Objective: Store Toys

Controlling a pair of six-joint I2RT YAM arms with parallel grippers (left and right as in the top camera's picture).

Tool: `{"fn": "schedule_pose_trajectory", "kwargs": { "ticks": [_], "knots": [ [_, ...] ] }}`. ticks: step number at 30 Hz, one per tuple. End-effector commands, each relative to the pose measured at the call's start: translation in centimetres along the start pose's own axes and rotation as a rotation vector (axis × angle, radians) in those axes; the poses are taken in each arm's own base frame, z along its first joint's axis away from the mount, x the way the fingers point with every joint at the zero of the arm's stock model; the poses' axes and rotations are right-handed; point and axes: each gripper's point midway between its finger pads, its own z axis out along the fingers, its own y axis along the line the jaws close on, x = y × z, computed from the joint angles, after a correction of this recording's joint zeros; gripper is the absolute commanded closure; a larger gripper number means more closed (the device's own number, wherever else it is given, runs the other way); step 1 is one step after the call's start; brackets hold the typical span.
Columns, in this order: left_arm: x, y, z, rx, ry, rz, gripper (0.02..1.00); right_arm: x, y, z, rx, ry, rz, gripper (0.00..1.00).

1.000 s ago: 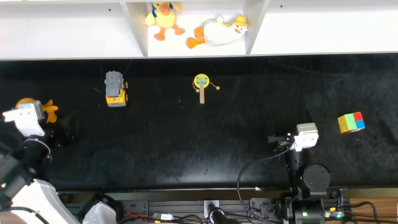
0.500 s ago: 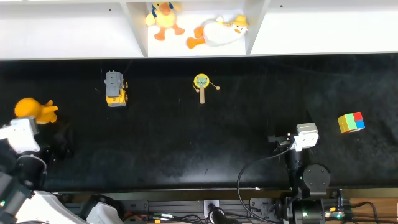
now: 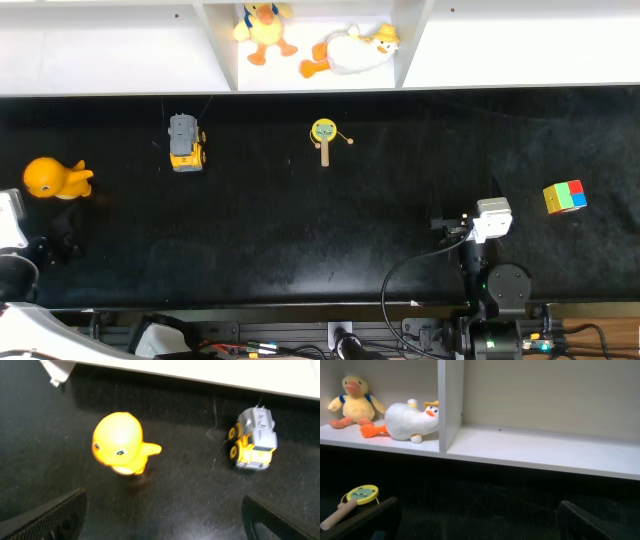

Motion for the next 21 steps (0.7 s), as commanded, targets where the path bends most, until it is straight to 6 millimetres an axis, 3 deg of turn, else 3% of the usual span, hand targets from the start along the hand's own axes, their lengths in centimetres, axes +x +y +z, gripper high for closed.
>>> {"fn": "schedule_pose_trajectory", "kwargs": {
  "ticks": [1, 13, 21],
  "knots": [
    [0.2, 1.6, -0.3, -0.042, 0.067, 0.118, 0.025, 0.3, 0.0, 0.0, 0.001, 0.0, -0.003, 0.005],
    [2.6, 3.6, 2.1, 0.008, 0.155, 0.117, 0.023, 0.3, 0.0, 0.0, 0.001, 0.0, -0.003, 0.007],
    [2.2, 3.4, 2.5, 0.033, 0.125, 0.116, 0.02, 0.3, 0.0, 0.0, 0.001, 0.0, -0.003, 0.005]
  ]
}}
